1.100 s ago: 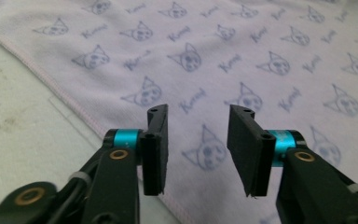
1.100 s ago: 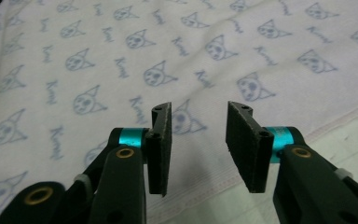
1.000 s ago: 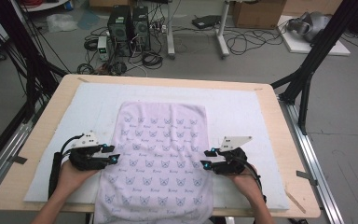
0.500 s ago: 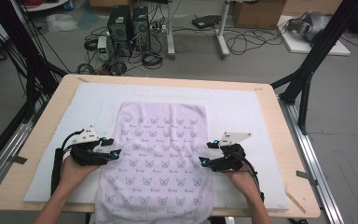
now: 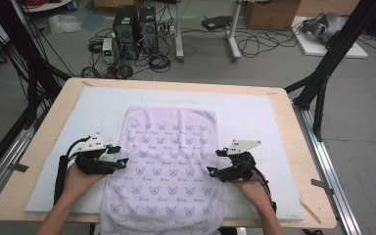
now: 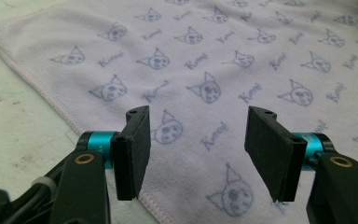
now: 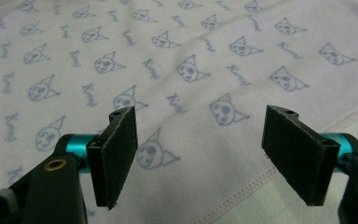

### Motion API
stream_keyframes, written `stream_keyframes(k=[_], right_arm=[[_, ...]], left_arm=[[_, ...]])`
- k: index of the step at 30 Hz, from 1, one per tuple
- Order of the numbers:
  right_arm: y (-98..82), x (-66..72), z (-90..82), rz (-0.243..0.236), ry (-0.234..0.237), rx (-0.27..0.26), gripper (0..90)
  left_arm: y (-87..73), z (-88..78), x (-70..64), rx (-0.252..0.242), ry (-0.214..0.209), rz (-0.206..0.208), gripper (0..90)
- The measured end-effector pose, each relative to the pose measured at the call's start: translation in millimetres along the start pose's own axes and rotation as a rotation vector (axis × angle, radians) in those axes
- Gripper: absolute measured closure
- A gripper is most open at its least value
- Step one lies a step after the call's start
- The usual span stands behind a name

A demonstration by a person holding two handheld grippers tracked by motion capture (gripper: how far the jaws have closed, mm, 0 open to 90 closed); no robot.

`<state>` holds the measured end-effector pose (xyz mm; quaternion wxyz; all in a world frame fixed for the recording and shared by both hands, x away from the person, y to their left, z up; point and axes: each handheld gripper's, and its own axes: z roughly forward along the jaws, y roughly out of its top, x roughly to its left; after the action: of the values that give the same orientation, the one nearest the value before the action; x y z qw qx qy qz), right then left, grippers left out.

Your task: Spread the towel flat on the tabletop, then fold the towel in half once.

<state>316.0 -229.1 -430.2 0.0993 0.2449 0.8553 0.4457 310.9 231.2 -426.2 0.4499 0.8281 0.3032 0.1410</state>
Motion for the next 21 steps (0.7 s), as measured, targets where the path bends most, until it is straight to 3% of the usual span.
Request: stream_keyframes(k=[6, 15, 21], right_arm=[[0.4, 2.5, 3.4, -0.009, 0.006, 0.023, 25.7], [0.7, 3.4, 4.9, -0.01, 0.015, 0.02, 25.2], [0.3, -1.0, 4.9, -0.006, 0.021, 0.007, 25.4]], left_arm=[[-0.1, -0.2, 0.4, 0.003, 0.001, 0.004, 39.8], [-1.0, 0.1, 2.5, 0.014, 0.008, 0.008, 39.0], [-0.3, -0.6, 7.2, 0.009, -0.01, -0.003, 40.6]])
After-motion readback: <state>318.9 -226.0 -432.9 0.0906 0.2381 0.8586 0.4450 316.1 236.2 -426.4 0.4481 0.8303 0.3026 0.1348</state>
